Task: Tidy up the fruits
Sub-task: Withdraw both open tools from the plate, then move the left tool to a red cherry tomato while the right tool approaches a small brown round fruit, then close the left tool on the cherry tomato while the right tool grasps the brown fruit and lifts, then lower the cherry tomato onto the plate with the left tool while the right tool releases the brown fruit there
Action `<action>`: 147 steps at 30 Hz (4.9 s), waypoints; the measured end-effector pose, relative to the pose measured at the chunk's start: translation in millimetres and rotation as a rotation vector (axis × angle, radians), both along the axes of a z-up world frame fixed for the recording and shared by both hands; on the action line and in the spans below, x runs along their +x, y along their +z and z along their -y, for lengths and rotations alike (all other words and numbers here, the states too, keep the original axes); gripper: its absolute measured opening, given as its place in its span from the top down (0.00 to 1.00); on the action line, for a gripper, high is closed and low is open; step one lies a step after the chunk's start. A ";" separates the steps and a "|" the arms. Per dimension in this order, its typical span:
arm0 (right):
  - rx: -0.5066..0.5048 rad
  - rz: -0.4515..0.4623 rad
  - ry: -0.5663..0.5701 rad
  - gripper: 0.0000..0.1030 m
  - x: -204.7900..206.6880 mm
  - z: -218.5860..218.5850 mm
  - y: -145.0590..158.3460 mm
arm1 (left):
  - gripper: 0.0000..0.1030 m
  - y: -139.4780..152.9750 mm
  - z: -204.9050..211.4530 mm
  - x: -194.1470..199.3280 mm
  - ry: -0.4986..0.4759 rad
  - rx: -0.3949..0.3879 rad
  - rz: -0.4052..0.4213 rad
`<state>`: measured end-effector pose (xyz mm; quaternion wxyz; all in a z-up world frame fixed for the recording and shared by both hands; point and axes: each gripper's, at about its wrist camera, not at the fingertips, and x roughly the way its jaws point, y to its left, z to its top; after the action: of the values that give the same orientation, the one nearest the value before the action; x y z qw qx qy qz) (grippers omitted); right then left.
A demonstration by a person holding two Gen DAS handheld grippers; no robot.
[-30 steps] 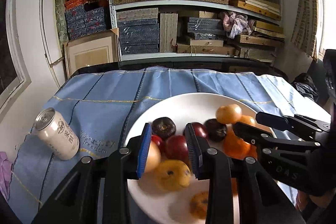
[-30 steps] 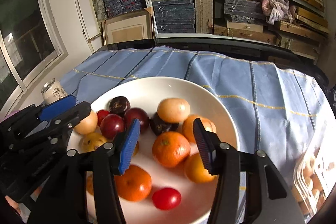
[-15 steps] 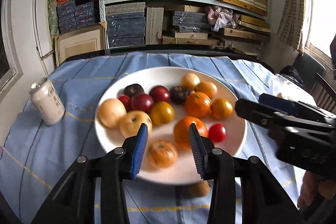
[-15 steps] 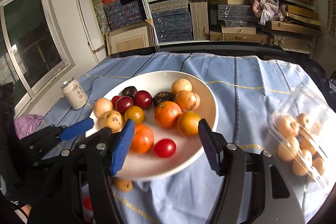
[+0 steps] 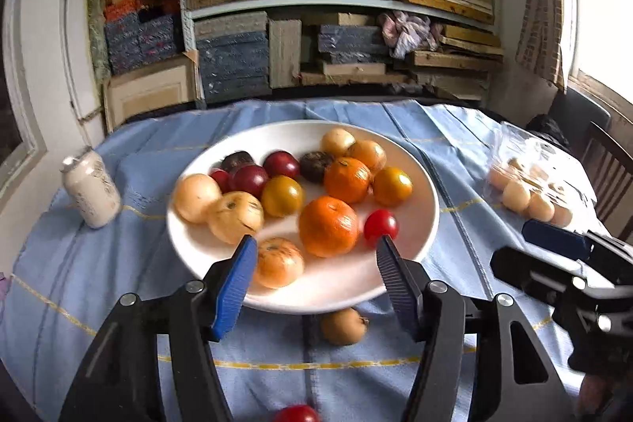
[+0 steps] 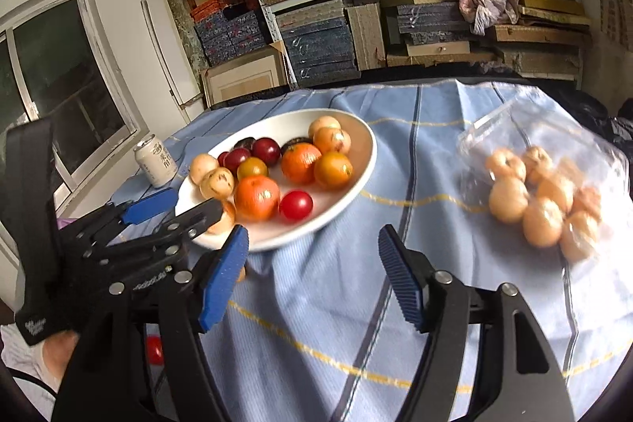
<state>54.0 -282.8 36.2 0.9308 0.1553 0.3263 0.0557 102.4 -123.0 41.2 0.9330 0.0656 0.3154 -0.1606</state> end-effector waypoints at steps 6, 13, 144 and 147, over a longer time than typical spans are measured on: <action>-0.006 0.012 0.016 0.35 -12.2 -3.0 2.4 | 0.39 -3.1 -9.0 -7.3 0.012 0.018 0.000; -0.145 -0.066 0.147 0.34 -8.3 -51.3 -23.5 | 0.39 -7.1 -42.2 -25.0 0.035 0.021 -0.034; -0.070 -0.061 0.119 0.75 176.7 -57.5 -2.1 | 0.75 13.2 -21.3 194.0 0.088 0.045 -0.128; -0.082 -0.075 0.122 0.75 179.6 -58.9 -10.3 | 0.75 4.0 -23.1 198.6 0.098 0.052 -0.132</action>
<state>233.6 -223.9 25.8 0.9183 0.0986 0.3718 0.0931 301.0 -99.9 45.2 0.9148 0.0637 0.3832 -0.1104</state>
